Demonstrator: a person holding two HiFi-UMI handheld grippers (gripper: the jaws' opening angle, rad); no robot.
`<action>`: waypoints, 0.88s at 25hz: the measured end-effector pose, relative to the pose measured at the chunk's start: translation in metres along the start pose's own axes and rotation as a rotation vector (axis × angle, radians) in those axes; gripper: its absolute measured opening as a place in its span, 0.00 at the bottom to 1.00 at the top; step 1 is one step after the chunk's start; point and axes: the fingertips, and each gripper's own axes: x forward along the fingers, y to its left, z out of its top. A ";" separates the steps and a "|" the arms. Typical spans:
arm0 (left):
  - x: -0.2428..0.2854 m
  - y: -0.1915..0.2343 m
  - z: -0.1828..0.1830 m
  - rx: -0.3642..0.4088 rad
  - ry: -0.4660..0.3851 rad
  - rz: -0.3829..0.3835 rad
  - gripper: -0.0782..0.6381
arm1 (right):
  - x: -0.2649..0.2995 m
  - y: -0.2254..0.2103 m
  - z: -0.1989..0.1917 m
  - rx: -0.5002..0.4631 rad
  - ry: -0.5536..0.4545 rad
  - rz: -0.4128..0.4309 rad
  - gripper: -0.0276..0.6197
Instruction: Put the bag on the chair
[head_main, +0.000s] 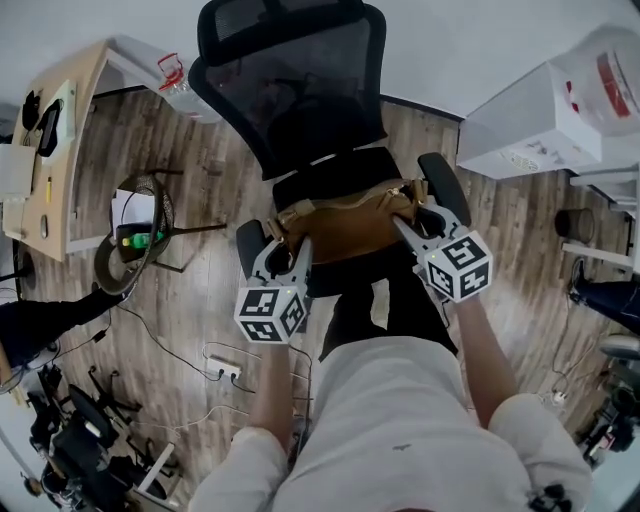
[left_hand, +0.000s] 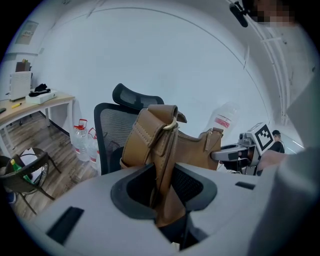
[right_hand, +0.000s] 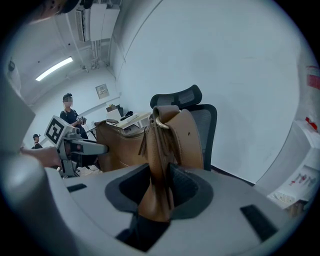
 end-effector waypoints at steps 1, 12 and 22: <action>0.002 0.002 -0.003 -0.003 0.005 0.003 0.25 | 0.003 -0.001 -0.002 -0.001 0.007 0.003 0.23; 0.036 0.025 -0.030 -0.048 0.040 0.045 0.25 | 0.044 -0.023 -0.031 0.018 0.070 0.035 0.23; 0.061 0.046 -0.064 -0.082 0.070 0.073 0.25 | 0.082 -0.038 -0.060 0.036 0.115 0.071 0.23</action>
